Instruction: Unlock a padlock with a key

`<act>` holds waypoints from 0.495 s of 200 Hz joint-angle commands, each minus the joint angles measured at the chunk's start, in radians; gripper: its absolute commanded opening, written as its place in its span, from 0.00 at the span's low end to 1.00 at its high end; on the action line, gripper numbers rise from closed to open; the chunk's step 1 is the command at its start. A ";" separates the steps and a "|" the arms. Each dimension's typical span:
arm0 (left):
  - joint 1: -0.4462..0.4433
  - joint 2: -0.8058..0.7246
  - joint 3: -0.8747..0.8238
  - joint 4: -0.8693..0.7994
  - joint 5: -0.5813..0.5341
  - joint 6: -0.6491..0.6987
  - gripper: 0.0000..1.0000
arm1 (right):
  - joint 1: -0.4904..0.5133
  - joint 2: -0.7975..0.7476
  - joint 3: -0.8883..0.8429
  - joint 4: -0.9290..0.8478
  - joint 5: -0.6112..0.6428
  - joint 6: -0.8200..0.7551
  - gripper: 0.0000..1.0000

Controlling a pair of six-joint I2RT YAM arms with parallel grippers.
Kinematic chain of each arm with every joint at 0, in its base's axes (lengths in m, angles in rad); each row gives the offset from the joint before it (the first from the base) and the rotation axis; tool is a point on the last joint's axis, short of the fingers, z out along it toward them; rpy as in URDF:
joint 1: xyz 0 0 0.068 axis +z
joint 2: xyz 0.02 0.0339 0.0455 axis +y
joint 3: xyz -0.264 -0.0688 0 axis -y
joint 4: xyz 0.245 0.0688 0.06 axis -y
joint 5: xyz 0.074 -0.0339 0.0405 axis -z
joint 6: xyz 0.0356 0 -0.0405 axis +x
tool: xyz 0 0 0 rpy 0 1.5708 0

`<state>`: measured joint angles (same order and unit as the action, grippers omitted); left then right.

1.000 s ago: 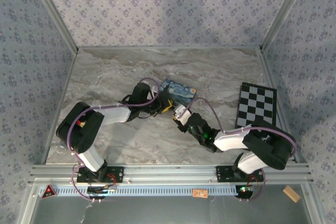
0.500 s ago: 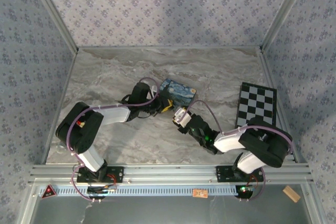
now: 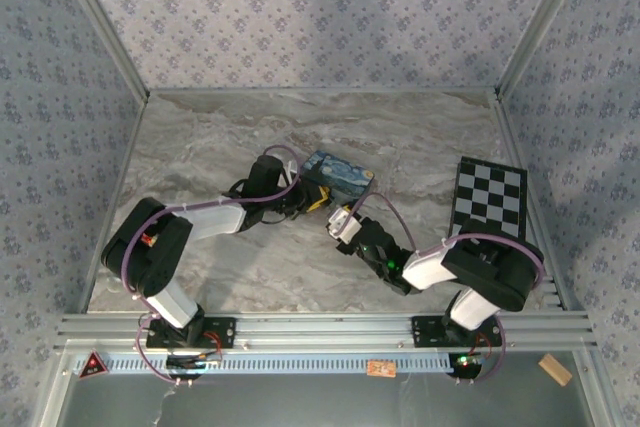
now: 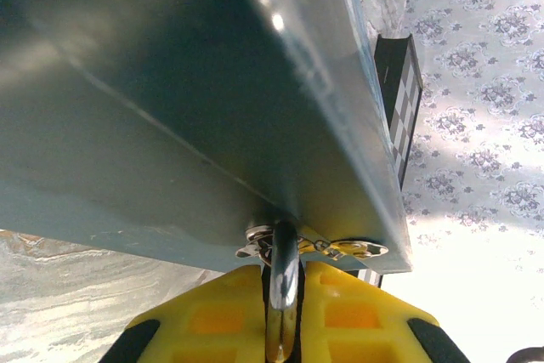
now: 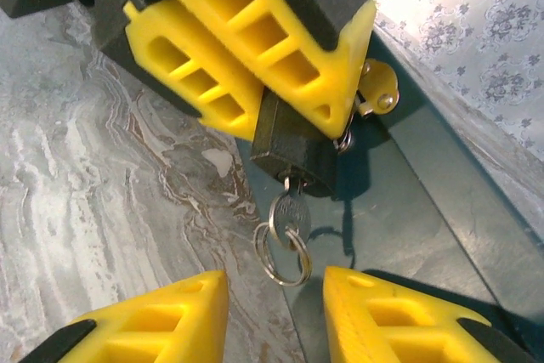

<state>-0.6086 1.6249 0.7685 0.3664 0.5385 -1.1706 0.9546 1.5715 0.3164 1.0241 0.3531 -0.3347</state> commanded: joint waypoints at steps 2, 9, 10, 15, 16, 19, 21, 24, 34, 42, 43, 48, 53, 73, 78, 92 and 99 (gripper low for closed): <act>0.002 -0.021 0.006 0.036 0.025 0.008 0.00 | 0.006 0.002 0.027 0.039 0.023 -0.020 0.34; 0.002 -0.019 0.007 0.037 0.025 0.009 0.00 | 0.006 0.004 0.031 0.039 0.023 -0.024 0.33; 0.002 -0.019 0.007 0.038 0.025 0.009 0.00 | 0.006 0.004 0.031 0.039 0.024 -0.023 0.33; 0.002 -0.017 0.007 0.038 0.025 0.008 0.00 | 0.006 0.004 0.034 0.038 0.024 -0.025 0.33; 0.002 -0.017 0.007 0.038 0.025 0.009 0.00 | 0.006 0.004 0.035 0.037 0.025 -0.025 0.33; 0.002 -0.017 0.006 0.038 0.026 0.007 0.00 | 0.006 0.005 0.037 0.035 0.027 -0.026 0.33; 0.001 -0.017 0.006 0.040 0.025 0.007 0.00 | 0.006 0.005 0.037 0.036 0.028 -0.026 0.33; 0.003 -0.017 0.007 0.041 0.025 0.006 0.00 | 0.006 0.006 0.038 0.035 0.029 -0.028 0.32; 0.001 -0.016 0.007 0.040 0.025 0.007 0.00 | 0.006 0.010 0.040 0.040 0.029 -0.029 0.31; 0.001 -0.016 0.008 0.041 0.026 0.006 0.00 | 0.006 0.014 0.045 0.041 0.023 -0.029 0.30; 0.000 -0.016 0.008 0.041 0.026 0.007 0.00 | 0.006 0.014 0.046 0.040 0.023 -0.029 0.30; 0.001 -0.016 0.007 0.043 0.026 0.007 0.00 | 0.006 0.016 0.050 0.033 0.024 -0.029 0.29; 0.001 -0.016 0.006 0.043 0.025 0.007 0.00 | 0.007 0.018 0.054 0.029 0.025 -0.030 0.29; 0.000 -0.017 0.005 0.041 0.025 0.009 0.00 | 0.007 0.030 0.057 0.039 0.038 -0.033 0.26; 0.001 -0.018 0.003 0.040 0.025 0.008 0.00 | 0.007 0.031 0.058 0.040 0.038 -0.032 0.25; 0.001 -0.017 0.001 0.043 0.025 0.008 0.00 | 0.007 0.036 0.067 0.029 0.040 -0.029 0.23; 0.000 -0.017 0.001 0.043 0.025 0.006 0.00 | 0.007 0.039 0.070 0.025 0.042 -0.027 0.22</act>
<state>-0.6086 1.6249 0.7685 0.3664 0.5385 -1.1706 0.9546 1.5909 0.3576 1.0298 0.3687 -0.3588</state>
